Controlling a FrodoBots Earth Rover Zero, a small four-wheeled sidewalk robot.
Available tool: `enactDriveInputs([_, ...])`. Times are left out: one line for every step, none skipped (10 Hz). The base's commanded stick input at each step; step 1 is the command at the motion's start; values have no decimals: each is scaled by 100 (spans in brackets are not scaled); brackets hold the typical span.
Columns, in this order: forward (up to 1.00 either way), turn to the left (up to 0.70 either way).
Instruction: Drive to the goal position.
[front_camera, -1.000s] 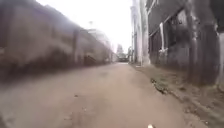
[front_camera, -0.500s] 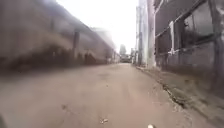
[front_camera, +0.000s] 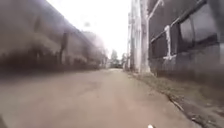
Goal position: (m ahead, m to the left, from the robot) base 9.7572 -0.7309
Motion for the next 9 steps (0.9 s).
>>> enactDriveInputs([100, 0])
enactDriveInputs([100, 0])
enactDriveInputs([100, 0])
enactDriveInputs([100, 0])
enactDriveInputs([100, 0])
enactDriveInputs([100, 0])
enactDriveInputs([100, 0])
enactDriveInputs([100, 0])
enactDriveInputs([100, 0])
